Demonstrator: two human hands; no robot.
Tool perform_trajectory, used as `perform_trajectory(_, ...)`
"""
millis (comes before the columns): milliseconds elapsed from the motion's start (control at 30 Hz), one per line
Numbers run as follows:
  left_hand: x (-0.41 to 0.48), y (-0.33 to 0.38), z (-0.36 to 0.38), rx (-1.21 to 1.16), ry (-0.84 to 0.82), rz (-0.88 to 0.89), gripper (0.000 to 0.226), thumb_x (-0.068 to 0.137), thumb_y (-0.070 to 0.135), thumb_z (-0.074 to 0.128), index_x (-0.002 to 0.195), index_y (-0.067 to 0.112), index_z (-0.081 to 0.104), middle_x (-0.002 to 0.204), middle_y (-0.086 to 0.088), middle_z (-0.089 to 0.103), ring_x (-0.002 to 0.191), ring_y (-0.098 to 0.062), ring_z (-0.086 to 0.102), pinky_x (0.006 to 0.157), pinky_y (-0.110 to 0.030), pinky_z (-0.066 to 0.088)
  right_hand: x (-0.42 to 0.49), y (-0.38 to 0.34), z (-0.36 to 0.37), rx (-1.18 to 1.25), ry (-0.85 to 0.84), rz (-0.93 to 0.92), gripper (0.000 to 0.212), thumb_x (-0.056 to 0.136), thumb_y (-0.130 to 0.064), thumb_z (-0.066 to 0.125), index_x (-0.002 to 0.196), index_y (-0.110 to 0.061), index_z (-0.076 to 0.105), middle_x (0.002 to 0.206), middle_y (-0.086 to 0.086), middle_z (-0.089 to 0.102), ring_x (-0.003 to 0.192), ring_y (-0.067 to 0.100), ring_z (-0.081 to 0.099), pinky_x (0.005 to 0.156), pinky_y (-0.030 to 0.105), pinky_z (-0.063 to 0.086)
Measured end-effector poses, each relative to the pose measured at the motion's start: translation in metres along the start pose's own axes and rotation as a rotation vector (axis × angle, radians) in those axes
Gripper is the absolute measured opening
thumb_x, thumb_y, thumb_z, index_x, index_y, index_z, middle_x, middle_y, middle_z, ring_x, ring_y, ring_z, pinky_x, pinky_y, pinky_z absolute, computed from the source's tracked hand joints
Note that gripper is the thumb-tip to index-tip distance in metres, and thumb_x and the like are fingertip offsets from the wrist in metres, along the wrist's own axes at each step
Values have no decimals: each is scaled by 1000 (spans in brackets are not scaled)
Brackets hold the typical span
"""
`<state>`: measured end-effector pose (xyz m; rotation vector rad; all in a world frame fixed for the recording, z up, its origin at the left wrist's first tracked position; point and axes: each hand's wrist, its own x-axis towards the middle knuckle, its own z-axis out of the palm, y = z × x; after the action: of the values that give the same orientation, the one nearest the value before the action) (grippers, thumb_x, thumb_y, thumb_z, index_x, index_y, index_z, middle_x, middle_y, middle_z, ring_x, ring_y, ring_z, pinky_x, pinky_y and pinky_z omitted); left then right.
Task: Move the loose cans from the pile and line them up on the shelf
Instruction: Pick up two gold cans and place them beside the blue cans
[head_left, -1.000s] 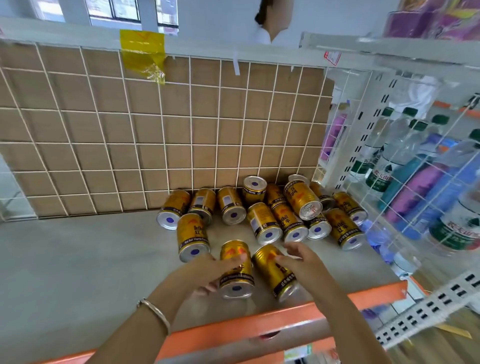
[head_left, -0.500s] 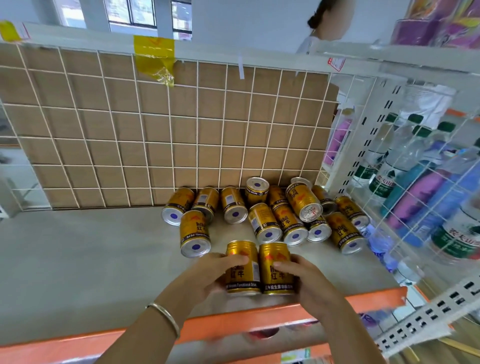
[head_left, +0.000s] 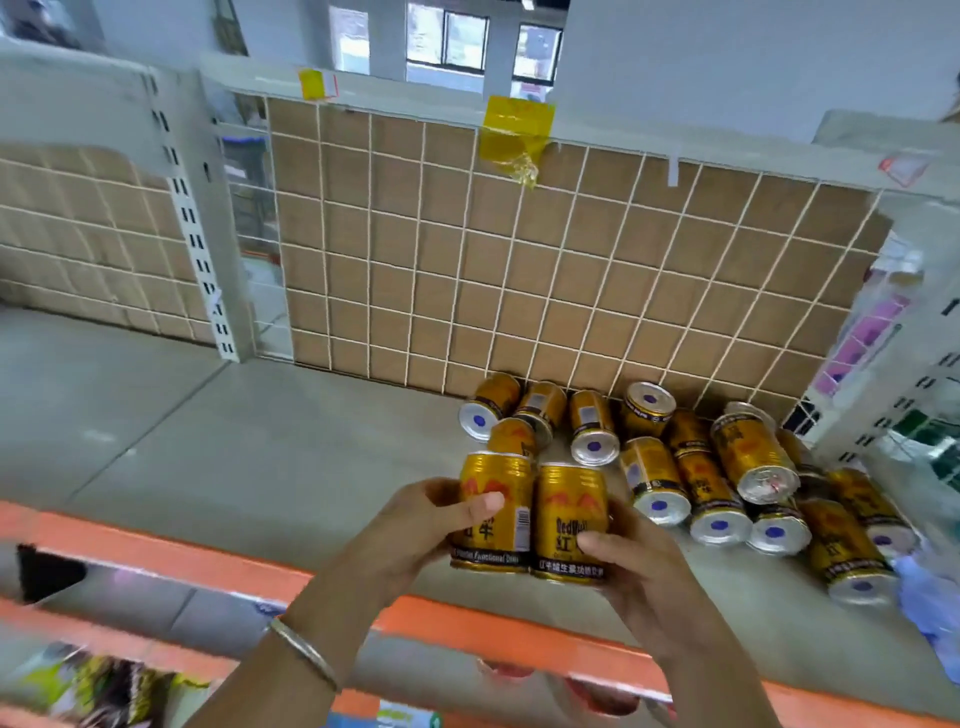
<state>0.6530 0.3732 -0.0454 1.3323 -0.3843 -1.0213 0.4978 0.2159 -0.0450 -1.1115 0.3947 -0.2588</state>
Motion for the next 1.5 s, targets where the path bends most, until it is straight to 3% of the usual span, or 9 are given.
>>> perform_trajectory(167, -41, 1, -68, -105, 136, 34, 47, 67, 25, 80, 106, 3, 66, 103, -16, 72, 99, -28, 68, 93, -39, 51, 30, 21, 70, -36, -91, 57, 89, 44, -18, 92, 123, -2, 54, 116, 24, 65, 105, 40, 64, 81, 49, 55)
perform_trajectory(400, -107, 14, -176, -192, 338, 144, 67, 47, 28, 83, 104, 0, 64, 107, -26, 67, 94, -35, 65, 91, -47, 49, 64, 58, 198, -20, -275, 130, 92, 41, -12, 92, 125, -3, 55, 121, 27, 61, 109, 44, 61, 82, 53, 53)
perform_trajectory(567, -163, 21, -266, -227, 515, 189, 65, 52, 20, 78, 109, -6, 61, 105, -28, 66, 94, -41, 64, 87, -47, 51, 81, 95, 307, 10, -380, 193, 89, 33, -12, 94, 114, 1, 60, 108, 30, 65, 89, 41, 68, 66, 48, 56)
perform_trajectory(700, -200, 28, -331, -187, 615, 246, 54, 57, 21, 73, 106, -2, 63, 102, -25, 69, 96, -39, 66, 86, -43, 52, 97, 126, 385, -41, -409, 200, 84, 37, -19, 94, 112, 1, 63, 111, 32, 63, 96, 44, 65, 77, 53, 54)
perform_trajectory(900, -244, 34, -408, -152, 661, 315, 53, 53, 23, 87, 100, 10, 67, 92, -13, 74, 83, -27, 71, 70, -32, 56, 115, 165, 472, -116, -475, 230, 85, 40, -24, 93, 115, 2, 61, 112, 33, 63, 101, 48, 62, 86, 65, 48)
perform_trajectory(1133, -259, 31, -477, -148, 778, 311, 69, 41, 38, 84, 104, 15, 68, 97, -12, 74, 91, -32, 70, 85, -43, 55, 145, 186, 534, -190, -519, 288, 58, 57, -3, 71, 114, -7, 60, 104, 22, 69, 84, 38, 70, 58, 44, 57)
perform_trajectory(1300, -247, 37, -519, -152, 780, 331, 62, 46, 33, 85, 104, 16, 69, 100, -11, 73, 93, -28, 70, 88, -40, 55, 189, 207, 571, -183, -509, 240, 82, 42, -7, 88, 119, -11, 60, 115, 23, 65, 101, 44, 65, 83, 64, 50)
perform_trajectory(1400, -230, 48, -551, -125, 768, 350, 53, 53, 21, 83, 104, 17, 68, 101, -10, 73, 93, -24, 70, 83, -31, 57, 228, 218, 591, -127, -460, 230, 78, 44, 1, 82, 118, -11, 59, 113, 22, 66, 97, 42, 66, 75, 55, 55)
perform_trajectory(1500, -205, 60, -585, -47, 776, 341, 71, 45, 32, 88, 111, 22, 65, 103, -7, 73, 99, -26, 68, 91, -42, 54, 268, 223, 609, -159, -381, 159, 77, 45, 3, 78, 117, -15, 58, 112, 18, 68, 98, 37, 67, 76, 50, 55)
